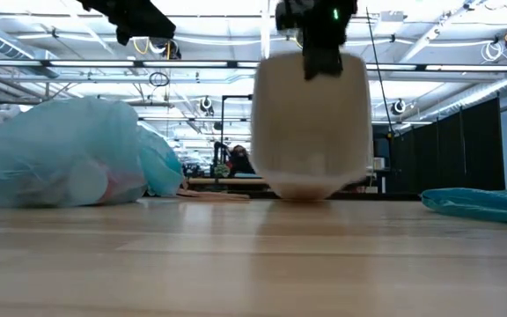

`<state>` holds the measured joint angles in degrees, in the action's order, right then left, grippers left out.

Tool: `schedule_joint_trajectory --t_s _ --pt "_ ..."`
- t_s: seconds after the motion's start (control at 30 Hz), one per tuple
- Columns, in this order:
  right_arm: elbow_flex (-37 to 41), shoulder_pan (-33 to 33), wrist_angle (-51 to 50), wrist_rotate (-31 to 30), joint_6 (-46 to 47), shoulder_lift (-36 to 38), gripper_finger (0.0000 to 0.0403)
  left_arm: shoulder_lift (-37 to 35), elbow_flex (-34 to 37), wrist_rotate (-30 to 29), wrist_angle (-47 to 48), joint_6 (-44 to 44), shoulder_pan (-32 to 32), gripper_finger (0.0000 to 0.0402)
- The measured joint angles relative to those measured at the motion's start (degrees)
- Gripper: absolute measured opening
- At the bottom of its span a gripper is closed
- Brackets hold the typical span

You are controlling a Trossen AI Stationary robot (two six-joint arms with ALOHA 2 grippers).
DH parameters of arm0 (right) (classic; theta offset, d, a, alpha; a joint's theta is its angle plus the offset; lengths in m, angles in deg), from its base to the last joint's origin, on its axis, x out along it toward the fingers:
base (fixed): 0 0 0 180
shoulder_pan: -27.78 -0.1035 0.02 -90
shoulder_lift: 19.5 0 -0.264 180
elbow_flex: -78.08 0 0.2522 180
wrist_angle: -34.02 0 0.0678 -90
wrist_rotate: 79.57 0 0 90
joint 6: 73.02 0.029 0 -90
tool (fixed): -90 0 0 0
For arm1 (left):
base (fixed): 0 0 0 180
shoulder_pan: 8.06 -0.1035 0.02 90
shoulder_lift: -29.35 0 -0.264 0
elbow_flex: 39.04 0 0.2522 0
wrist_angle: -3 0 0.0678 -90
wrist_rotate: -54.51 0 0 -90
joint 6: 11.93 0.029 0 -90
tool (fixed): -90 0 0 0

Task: Place trash/remove bag and relplace
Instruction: Insert the plastic bag in the white trash bin

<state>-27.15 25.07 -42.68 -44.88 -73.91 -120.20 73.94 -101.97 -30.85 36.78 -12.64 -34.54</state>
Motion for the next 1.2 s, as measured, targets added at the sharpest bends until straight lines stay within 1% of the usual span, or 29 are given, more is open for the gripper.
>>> schedule_joint_trajectory --t_s 0.07,0.17,0.2,0.3,0.33,0.4,0.43,0.5,0.6,0.7,0.9,1.0,1.07,1.2 --pt "-5.86 -0.31 -2.91 2.95 2.94 0.18 0.0004 0.00 0.00 0.00 0.01 0.04 0.01 0.0103" --pt "-15.52 -0.23 -5.87 9.94 6.33 0.20 0.0001 0.00 0.00 0.00 -0.02 0.04 0.00 0.0103" --pt "-18.79 -0.20 -7.09 13.07 7.23 0.20 0.0000 0.00 0.00 0.00 0.02 0.04 0.01 0.0103" --pt "-27.78 0.87 -9.29 25.34 10.70 -0.01 0.0001 0.00 0.00 0.00 0.53 0.04 0.02 0.0103" --pt "-30.39 1.42 -9.90 30.17 11.90 -0.02 0.0001 0.02 0.00 0.00 0.55 0.00 0.00 0.0103" --pt "-34.92 2.91 -12.33 37.19 13.98 0.08 0.0001 0.02 0.00 0.00 0.47 0.00 0.00 0.0103" --pt "-36.29 3.66 -13.84 38.99 14.47 0.27 0.0001 0.02 0.00 0.03 0.51 -0.02 0.00 0.0103" --pt "-37.68 5.20 -16.89 39.41 14.77 0.33 0.0001 0.04 0.00 0.54 0.49 -0.28 0.02 0.0103" --pt "-37.22 7.21 -22.68 39.08 16.72 -0.01 0.0001 0.04 0.00 0.78 0.49 -0.28 0.02 0.0103" --pt "-34.55 8.55 -24.38 39.69 17.76 -0.02 0.0001 0.07 0.00 0.97 0.47 -0.28 0.02 0.0103" --pt "-27.18 11.02 -20.34 47.99 20.54 -0.18 0.0001 0.07 0.00 1.29 0.48 -0.33 0.02 0.0103" --pt "-23.64 12.71 -19.60 49.58 23.27 -0.13 0.0001 0.07 0.00 1.69 0.49 -0.35 0.02 0.0102" --pt "-21.75 13.35 -18.22 49.35 24.78 -0.15 0.0001 0.07 0.00 2.16 0.53 -0.37 0.02 0.0102" --pt "-19.17 14.21 -13.58 53.67 28.50 -0.08 0.0001 0.16 0.00 2.71 0.52 -0.39 0.02 0.0102"
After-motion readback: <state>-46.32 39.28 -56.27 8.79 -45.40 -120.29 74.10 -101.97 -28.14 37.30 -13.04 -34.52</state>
